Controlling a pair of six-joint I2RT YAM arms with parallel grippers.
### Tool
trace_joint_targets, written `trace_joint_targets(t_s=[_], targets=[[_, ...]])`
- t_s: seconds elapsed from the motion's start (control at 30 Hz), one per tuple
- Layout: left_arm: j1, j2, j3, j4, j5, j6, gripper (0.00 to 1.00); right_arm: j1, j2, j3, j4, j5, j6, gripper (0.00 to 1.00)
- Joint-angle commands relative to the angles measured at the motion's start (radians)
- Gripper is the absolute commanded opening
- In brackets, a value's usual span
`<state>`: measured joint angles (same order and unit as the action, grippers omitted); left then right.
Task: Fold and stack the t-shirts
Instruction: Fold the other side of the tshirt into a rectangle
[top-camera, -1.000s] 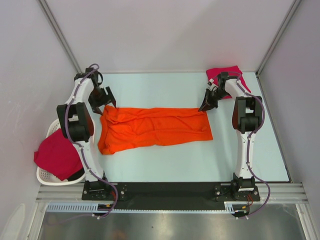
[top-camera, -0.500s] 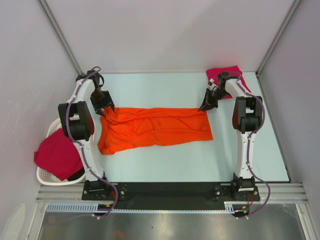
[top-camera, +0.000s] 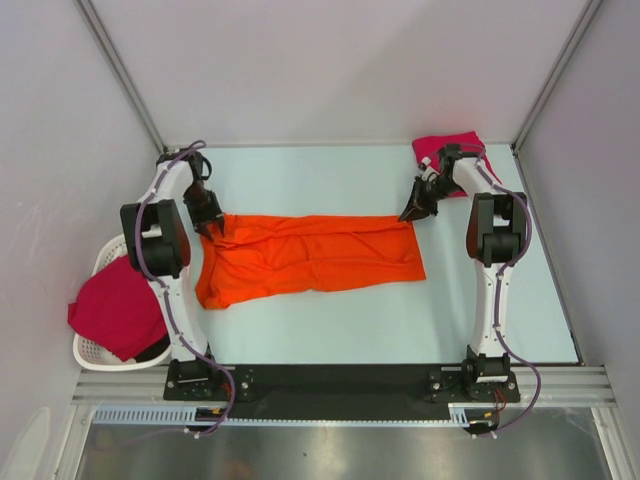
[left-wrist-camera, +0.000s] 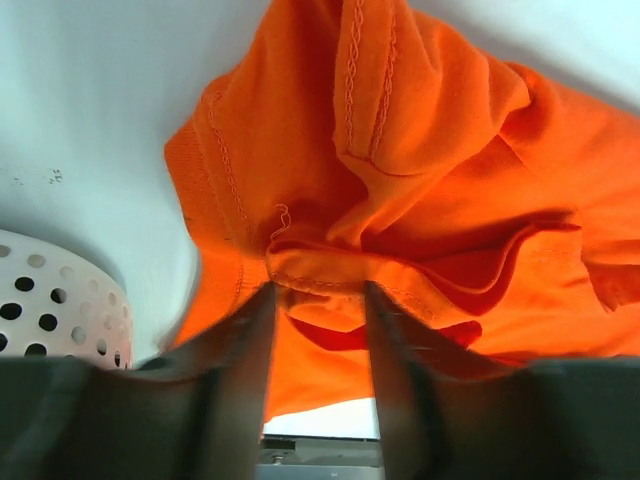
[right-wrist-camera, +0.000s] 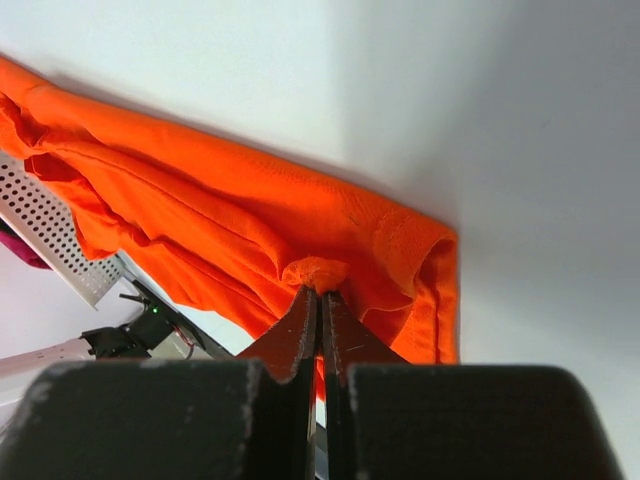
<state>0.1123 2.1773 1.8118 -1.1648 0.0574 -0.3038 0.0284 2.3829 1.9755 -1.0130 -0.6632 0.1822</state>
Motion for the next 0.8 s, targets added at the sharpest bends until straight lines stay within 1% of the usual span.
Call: trace_joint_targets(t_s=[0.0, 0.03, 0.07, 0.13, 0.17, 0.33, 0.47, 0.5, 0.57, 0.6, 0.63, 0.67, 0.7, 0.77], targets=[[-0.011, -0.008, 0.001, -0.018, -0.033, 0.035, 0.36, -0.007, -0.010, 0.036, -0.002, -0.022, -0.004, 0.01], [-0.011, -0.007, -0.002, -0.019, -0.031, 0.035, 0.31, -0.007, -0.010, 0.034, -0.004, -0.022, -0.004, 0.01], [-0.011, -0.001, -0.005, -0.018, -0.028, 0.037, 0.19, -0.008, -0.010, 0.033, -0.004, -0.022, -0.006, 0.01], [-0.011, 0.007, -0.011, -0.018, -0.019, 0.042, 0.03, -0.010, -0.011, 0.031, -0.004, -0.021, -0.009, 0.01], [-0.014, 0.012, -0.011, -0.016, -0.016, 0.043, 0.00, -0.008, -0.011, 0.031, -0.004, -0.024, -0.007, 0.01], [-0.023, -0.019, -0.011, 0.008, -0.016, 0.046, 0.00, -0.012, -0.022, 0.026, -0.006, -0.026, -0.006, 0.01], [-0.048, -0.115, -0.031, 0.053, -0.001, 0.084, 0.00, -0.012, -0.034, 0.011, 0.002, -0.044, -0.007, 0.02], [-0.056, -0.134, -0.043, 0.051, -0.016, 0.088, 0.00, -0.012, -0.039, 0.010, 0.004, -0.049, -0.007, 0.02], [-0.083, -0.198, -0.064, 0.057, -0.048, 0.118, 0.00, -0.012, -0.045, 0.009, 0.007, -0.061, -0.004, 0.07], [-0.091, -0.221, -0.104, 0.060, -0.056, 0.123, 0.00, -0.013, -0.045, 0.009, 0.007, -0.067, -0.004, 0.10], [-0.100, -0.267, -0.129, 0.068, -0.089, 0.130, 0.00, -0.013, -0.051, 0.011, 0.005, -0.070, -0.003, 0.18], [-0.103, -0.290, -0.153, 0.071, -0.118, 0.132, 0.00, -0.015, -0.054, 0.011, 0.007, -0.072, -0.003, 0.23], [-0.103, -0.312, -0.208, 0.077, -0.170, 0.129, 0.00, -0.015, -0.062, 0.013, 0.008, -0.072, -0.003, 0.33], [-0.103, -0.373, -0.283, 0.088, -0.215, 0.114, 0.00, -0.015, -0.070, 0.013, 0.008, -0.070, 0.003, 0.47]])
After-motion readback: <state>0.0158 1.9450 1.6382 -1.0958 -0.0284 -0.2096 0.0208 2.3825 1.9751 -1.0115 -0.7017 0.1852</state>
